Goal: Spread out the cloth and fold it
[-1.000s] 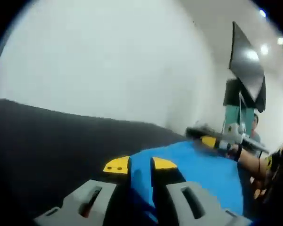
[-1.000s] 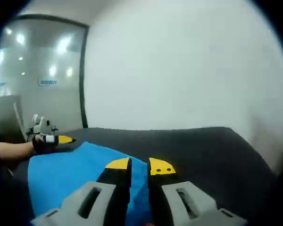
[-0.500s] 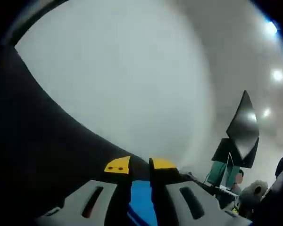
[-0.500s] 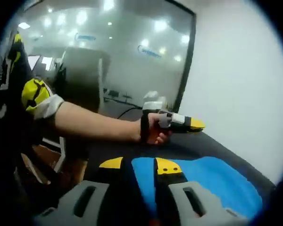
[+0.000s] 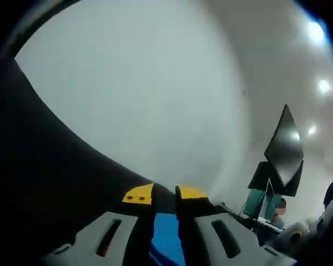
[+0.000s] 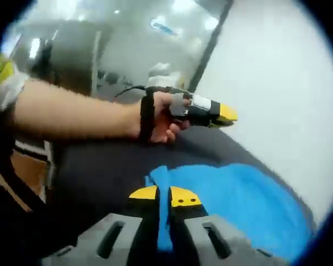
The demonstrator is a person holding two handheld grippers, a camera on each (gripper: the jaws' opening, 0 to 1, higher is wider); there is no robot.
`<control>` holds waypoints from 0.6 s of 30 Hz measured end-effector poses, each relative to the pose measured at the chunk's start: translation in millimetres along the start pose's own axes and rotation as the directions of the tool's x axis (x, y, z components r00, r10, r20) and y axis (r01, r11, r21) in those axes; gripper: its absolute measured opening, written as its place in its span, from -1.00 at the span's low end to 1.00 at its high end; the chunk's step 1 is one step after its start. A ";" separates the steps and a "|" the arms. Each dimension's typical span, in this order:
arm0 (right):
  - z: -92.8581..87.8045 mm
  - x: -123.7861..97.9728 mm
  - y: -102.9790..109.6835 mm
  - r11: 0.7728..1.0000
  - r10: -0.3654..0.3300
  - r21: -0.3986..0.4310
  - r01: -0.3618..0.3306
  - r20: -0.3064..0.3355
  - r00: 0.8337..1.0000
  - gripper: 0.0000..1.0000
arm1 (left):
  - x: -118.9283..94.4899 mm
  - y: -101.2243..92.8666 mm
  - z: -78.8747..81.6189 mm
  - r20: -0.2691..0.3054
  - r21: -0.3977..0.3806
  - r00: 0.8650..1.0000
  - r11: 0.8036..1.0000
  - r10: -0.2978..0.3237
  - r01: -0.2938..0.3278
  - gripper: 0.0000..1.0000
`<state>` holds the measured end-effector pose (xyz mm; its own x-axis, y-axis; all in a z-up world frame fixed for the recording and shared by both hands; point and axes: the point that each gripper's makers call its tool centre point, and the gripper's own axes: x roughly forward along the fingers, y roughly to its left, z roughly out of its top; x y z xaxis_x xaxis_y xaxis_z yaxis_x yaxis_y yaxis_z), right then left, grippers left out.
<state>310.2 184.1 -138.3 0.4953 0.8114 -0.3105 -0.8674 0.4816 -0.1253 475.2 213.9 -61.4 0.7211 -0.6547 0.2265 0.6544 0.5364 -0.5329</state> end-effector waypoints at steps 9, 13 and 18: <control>73.9 -50.5 -38.4 0.970 0.030 0.230 -0.080 0.217 0.976 -0.95 | -20.2 -15.6 -5.7 -0.152 0.435 0.988 0.897 -0.015 0.081 -0.47; 93.6 -66.8 -55.6 0.967 0.010 0.244 -0.077 0.265 0.964 -0.95 | -53.1 -36.9 -39.4 -0.362 0.587 0.927 0.748 -0.100 0.309 0.13; 109.6 -76.6 -54.8 0.969 0.034 0.223 -0.105 0.300 0.953 -0.95 | -31.2 -44.7 -69.6 -0.425 0.728 0.904 0.575 -0.048 0.373 0.80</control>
<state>325.0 131.8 -4.4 0.4567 0.8894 -0.0171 -0.8821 0.4553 0.1209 407.7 173.2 -101.4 0.5237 -0.8439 -0.1163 0.8108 0.4519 0.3720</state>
